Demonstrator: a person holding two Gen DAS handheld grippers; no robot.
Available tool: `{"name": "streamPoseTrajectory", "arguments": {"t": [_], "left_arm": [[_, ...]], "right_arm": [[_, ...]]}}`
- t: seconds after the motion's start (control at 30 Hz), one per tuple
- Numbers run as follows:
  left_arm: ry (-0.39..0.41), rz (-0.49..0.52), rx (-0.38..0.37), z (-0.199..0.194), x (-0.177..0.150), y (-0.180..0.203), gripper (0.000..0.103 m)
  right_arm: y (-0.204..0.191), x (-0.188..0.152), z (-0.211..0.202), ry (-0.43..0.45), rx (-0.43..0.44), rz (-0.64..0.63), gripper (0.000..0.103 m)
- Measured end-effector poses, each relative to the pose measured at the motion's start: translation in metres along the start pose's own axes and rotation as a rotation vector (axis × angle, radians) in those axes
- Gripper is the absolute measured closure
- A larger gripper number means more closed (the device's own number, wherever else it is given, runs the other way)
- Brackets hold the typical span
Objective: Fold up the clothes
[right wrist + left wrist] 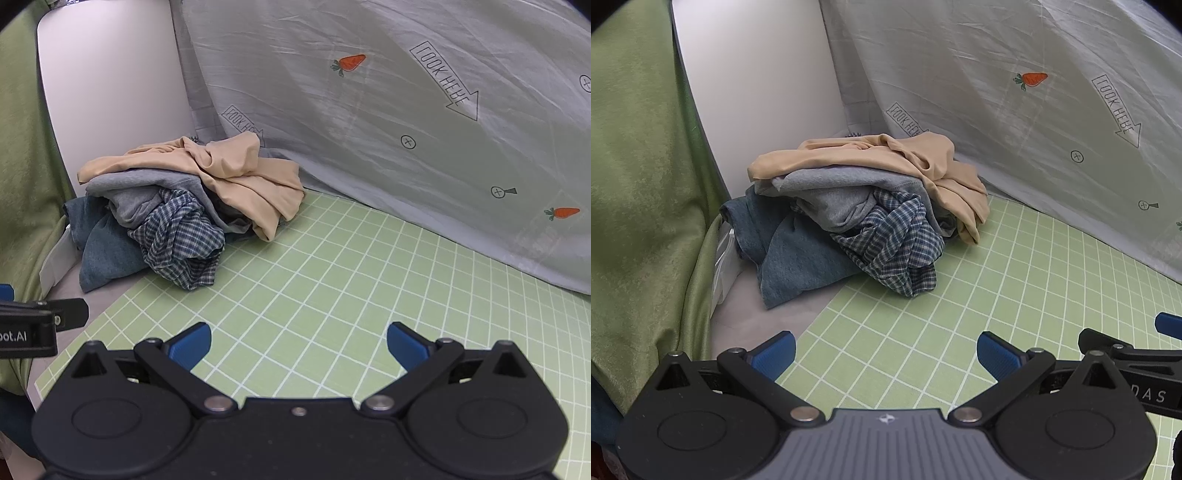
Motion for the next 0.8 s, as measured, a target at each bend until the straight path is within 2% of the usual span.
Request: {"name": "streamPoseTrajectory", "arguments": {"t": [0.8], "left_arm": [[-0.017, 0.011, -0.018, 0.0044, 0.0008, -0.004, 0.0]], "right_arm": [[0.0001, -0.0016, 0.0039, -0.006, -0.005, 0.009, 0.0]]}}
Point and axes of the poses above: each gripper's, at about its wrist camera, not at the fingertips, and z roughly the way its jaws point, y to its right, x to its top, the point moved 4 cm from there along z, roughly the way its jaws point, and after that the axes turned 10 degrees about -x, right-handed, at the moved point
